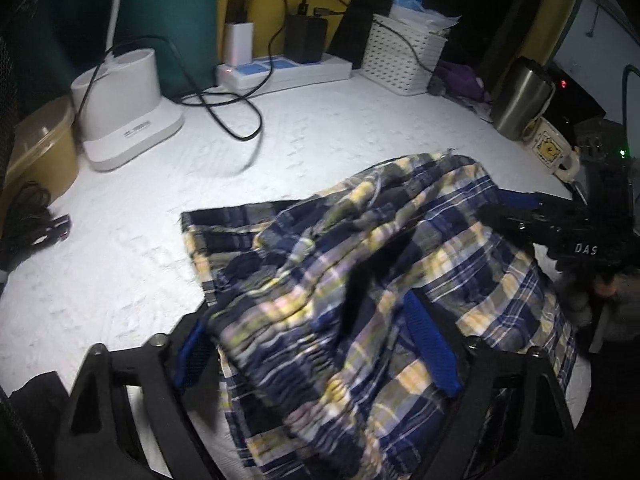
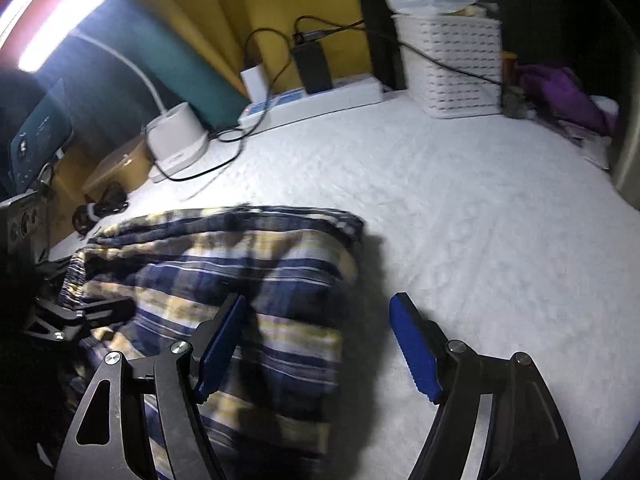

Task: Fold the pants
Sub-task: 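Grasp the plaid pants bundle with both grippers, then lift the plaid pants bundle up with both grippers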

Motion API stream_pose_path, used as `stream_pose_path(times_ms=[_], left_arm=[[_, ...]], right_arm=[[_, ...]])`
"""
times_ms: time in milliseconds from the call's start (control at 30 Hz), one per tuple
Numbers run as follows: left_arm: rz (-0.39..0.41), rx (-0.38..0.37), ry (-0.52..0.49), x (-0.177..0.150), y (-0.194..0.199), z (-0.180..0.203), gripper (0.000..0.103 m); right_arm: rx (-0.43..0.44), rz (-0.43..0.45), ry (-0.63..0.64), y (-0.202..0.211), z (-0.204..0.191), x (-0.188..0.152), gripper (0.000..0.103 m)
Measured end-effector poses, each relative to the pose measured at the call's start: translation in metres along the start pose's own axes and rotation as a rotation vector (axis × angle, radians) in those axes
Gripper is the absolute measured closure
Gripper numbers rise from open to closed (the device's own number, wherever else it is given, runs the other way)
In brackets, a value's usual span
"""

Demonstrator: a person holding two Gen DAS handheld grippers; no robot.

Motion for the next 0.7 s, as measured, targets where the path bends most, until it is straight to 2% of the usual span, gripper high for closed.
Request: stream_pose_path(times_ms=[100, 200, 233, 267, 300, 333, 367, 433, 533, 700], left_arm=[[0.011, -0.001, -0.050, 0.001, -0.001, 0.011, 0.031], [0.022, -0.009, -0.064, 0.000, -0.001, 0.015, 0.046], [0.028, -0.016, -0.067, 0.000, -0.001, 0.017, 0.054], [0.028, -0.030, -0.071, 0.000, -0.001, 0.018, 0.064], [0.027, -0.036, -0.075, 0.000, -0.002, 0.019, 0.066], [0.032, -0.030, -0.079, -0.001, -0.001, 0.021, 0.068], [0.035, -0.027, -0.080, -0.001, -0.001, 0.021, 0.070], [0.045, -0.020, -0.077, -0.001, 0.002, 0.022, 0.072], [0.065, -0.001, -0.087, -0.003, 0.008, 0.025, 0.074], [0.108, 0.006, -0.087, -0.004, 0.027, 0.029, 0.074]], right_arm=[[0.012, 0.003, 0.019, -0.005, -0.007, 0.003, 0.028], [0.027, -0.003, 0.064, -0.010, -0.016, 0.002, 0.029], [0.025, -0.004, 0.080, -0.011, -0.019, 0.002, 0.039], [0.020, -0.010, 0.093, -0.013, -0.021, 0.002, 0.043], [0.017, -0.009, 0.101, -0.014, -0.023, 0.002, 0.046], [0.020, -0.009, 0.108, -0.014, -0.024, 0.002, 0.058], [0.022, -0.008, 0.116, -0.013, -0.026, 0.002, 0.065], [0.016, -0.003, 0.140, -0.011, -0.029, 0.001, 0.072], [-0.005, 0.005, 0.168, -0.004, -0.035, -0.001, 0.080], [-0.016, 0.037, 0.184, 0.012, -0.043, 0.000, 0.083]])
Point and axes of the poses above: each gripper's, at about its wrist camera, not at the fingertips, and y roughly against the way its jaws point, z to its right, x to its top, the point moved 3 cm from there along -y, roughly the way its jaws point, and after that the axes turned 5 degrees about x, right-handed, at the moved point
